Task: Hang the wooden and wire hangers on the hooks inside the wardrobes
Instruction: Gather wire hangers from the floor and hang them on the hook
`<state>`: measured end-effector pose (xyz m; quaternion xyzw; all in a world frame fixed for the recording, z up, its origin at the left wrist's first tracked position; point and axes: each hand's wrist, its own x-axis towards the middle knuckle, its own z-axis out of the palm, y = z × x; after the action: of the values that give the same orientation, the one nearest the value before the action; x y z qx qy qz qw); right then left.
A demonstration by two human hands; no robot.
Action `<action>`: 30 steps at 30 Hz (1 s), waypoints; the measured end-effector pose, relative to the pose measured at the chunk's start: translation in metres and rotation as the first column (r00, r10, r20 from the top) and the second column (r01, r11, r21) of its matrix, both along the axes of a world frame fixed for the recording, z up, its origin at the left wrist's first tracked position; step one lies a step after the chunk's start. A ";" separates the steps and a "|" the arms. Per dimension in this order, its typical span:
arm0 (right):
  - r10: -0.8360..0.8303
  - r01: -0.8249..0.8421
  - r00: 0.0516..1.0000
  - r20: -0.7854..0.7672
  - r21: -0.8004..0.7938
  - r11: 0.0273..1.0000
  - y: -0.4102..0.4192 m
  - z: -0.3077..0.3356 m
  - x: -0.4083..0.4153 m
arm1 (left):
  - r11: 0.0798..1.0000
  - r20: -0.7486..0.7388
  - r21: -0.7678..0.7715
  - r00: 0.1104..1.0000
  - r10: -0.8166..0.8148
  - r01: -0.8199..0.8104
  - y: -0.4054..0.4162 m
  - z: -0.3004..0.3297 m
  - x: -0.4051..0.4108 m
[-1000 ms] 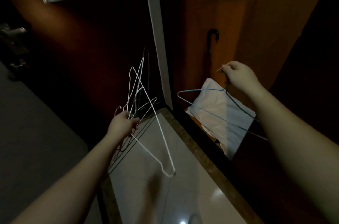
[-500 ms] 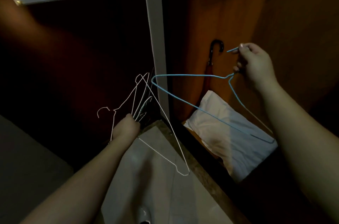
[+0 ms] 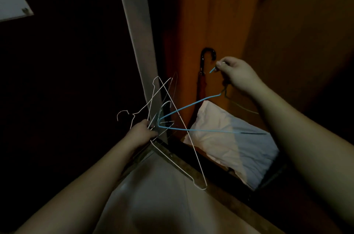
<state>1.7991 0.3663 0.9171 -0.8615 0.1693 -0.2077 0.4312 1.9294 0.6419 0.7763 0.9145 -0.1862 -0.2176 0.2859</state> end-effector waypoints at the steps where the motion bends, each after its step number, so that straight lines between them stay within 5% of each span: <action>1: -0.007 0.007 1.000 -0.014 -0.006 1.000 0.003 -0.001 0.004 | 0.999 -0.023 -0.028 0.999 -0.028 0.028 -0.002 0.001 0.007; 8: -0.083 0.085 0.995 -0.046 0.046 0.995 0.009 -0.011 0.021 | 0.971 -0.173 -0.097 0.957 -0.233 0.219 -0.016 0.002 0.041; 13: -0.138 0.140 0.990 -0.027 0.142 0.980 -0.002 -0.022 0.024 | 0.966 0.023 0.023 0.966 -0.259 0.259 -0.040 -0.002 0.054; 20: -0.226 0.338 0.924 -0.308 0.383 0.860 -0.011 -0.042 0.010 | 0.987 0.085 0.013 0.983 -0.161 0.160 -0.072 -0.003 0.067; 23: -0.118 0.348 0.863 -0.490 0.410 0.843 -0.010 -0.051 0.001 | 0.993 0.076 -0.018 0.990 -0.117 0.118 -0.086 0.000 0.069; 26: -0.126 0.354 0.819 -0.560 0.318 0.880 -0.010 -0.052 -0.004 | 0.996 0.060 -0.055 0.996 -0.069 0.072 -0.099 0.002 0.069; 30: -0.395 0.348 0.794 -0.462 -0.186 0.919 -0.017 -0.042 -0.005 | 0.985 0.034 -0.132 0.994 -0.106 0.109 -0.112 0.010 0.069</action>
<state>1.7941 0.3490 0.8754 -0.8542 0.4292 -0.0706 0.2850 1.9981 0.5296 0.7859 0.8848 -0.2532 -0.2074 0.3317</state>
